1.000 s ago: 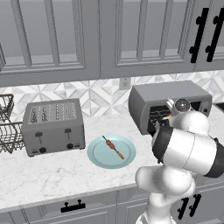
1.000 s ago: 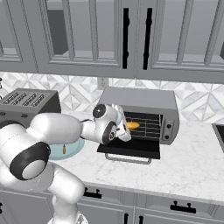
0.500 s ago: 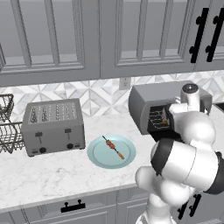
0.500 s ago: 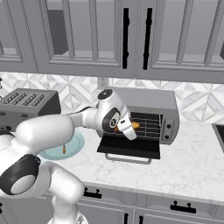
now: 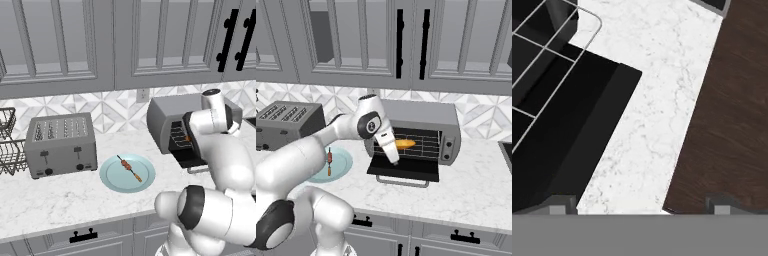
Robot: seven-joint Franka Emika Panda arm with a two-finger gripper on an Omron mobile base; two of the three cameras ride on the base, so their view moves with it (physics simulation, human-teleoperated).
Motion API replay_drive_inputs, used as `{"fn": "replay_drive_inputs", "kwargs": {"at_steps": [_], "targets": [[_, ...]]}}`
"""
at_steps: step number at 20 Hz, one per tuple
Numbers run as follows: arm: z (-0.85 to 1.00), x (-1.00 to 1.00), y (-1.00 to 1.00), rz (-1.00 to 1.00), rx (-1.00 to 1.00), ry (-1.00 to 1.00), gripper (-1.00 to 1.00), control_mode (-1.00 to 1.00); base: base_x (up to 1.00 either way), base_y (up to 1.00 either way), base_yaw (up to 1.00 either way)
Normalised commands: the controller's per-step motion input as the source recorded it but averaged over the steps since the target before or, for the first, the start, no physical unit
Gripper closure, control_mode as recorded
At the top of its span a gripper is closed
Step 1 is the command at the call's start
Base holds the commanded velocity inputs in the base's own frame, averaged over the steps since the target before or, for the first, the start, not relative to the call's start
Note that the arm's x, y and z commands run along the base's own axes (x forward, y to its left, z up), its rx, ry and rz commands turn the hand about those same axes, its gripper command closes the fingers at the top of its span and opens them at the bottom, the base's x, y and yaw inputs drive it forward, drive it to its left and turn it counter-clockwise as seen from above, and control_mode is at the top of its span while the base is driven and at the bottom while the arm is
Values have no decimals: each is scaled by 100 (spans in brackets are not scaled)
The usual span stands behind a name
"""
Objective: Pick up the kebab skewer and baguette bread, and place them inside the toaster oven. Close the toaster oven door and start by setting the timer.
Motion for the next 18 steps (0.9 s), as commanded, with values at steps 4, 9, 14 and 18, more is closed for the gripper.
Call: {"fn": "replay_drive_inputs", "kwargs": {"at_steps": [4,9,14,18], "targets": [[-9,-40,67,-7,0,4,-100,-100,0,0,0],[-17,-3,86,35,1,-7,-100,-100,0,0,0],[-27,0,68,84,2,8,-100,-100,0,0,0],[-24,0,72,81,3,12,-100,-100,0,0,0]]}}
